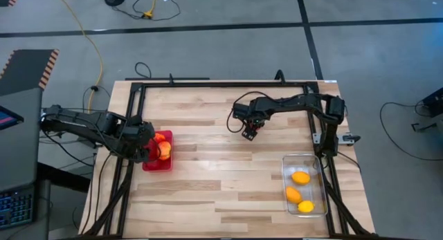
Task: Sort produce into baskets
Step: Put the red tomato into the red bin
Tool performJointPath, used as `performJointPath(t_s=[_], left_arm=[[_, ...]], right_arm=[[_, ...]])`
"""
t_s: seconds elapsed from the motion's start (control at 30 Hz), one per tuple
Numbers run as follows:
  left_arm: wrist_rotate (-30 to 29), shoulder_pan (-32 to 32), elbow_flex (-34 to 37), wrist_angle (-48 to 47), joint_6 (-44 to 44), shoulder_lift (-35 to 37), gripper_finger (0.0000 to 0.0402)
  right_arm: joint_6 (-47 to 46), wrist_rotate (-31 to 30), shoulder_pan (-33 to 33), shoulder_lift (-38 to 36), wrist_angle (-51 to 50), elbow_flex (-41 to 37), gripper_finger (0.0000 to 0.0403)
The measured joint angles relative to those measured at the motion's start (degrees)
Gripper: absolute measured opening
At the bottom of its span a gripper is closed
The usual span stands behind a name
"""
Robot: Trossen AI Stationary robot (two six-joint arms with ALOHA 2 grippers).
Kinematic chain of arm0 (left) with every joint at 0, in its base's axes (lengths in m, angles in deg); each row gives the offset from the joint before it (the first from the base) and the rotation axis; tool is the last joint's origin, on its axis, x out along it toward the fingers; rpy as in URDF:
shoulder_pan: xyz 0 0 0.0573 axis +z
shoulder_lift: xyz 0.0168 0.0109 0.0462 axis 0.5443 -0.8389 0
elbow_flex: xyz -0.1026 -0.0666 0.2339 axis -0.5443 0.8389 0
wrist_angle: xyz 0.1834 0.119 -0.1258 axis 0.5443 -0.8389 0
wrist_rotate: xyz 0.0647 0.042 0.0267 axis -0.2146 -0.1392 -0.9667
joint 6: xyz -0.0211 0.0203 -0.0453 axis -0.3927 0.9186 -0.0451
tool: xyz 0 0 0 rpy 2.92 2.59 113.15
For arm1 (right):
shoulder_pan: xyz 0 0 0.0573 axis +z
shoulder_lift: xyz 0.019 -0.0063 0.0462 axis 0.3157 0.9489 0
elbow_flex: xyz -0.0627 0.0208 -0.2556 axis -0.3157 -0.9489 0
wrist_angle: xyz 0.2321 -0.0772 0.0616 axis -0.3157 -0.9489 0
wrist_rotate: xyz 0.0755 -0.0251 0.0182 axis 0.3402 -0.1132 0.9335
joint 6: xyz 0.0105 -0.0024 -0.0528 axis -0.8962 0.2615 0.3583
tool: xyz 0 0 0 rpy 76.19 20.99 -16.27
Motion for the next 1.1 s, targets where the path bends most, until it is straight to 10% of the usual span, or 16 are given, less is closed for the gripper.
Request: performJointPath(t_s=[0.47, 1.1], left_arm=[[-0.01, 0.00, 0.00, 12.30, 4.66, 0.00, 0.0336], [-10.00, 0.00, 1.67, 47.09, 35.27, -0.13, 0.0336]], right_arm=[[0.31, 12.53, 5.17, 0.00, 19.03, 7.49, 0.0333], [-13.99, 26.48, 9.41, 0.00, 60.33, 9.47, 0.0333]])
